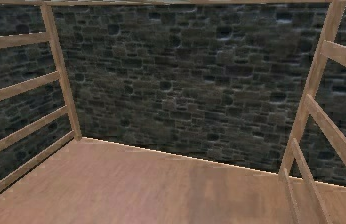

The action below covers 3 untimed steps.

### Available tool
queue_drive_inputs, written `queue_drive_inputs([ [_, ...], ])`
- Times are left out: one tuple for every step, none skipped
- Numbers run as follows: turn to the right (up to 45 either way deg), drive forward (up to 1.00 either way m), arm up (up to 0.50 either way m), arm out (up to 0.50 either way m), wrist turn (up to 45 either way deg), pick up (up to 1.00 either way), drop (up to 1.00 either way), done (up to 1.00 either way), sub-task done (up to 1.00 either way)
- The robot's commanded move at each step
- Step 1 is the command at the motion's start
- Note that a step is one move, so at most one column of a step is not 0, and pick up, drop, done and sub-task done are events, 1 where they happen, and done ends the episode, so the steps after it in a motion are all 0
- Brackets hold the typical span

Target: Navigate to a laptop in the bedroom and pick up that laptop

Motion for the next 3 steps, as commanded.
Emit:
queue_drive_inputs([
  [0.0,0.00,0.00,0.24,0.0,0.00,0.00,0.00,0.00],
  [0.0,0.00,0.00,0.00,45.0,0.00,0.00,0.00,0.00],
  [0.0,0.00,0.00,0.00,45.0,0.00,0.00,0.00,0.00],
])
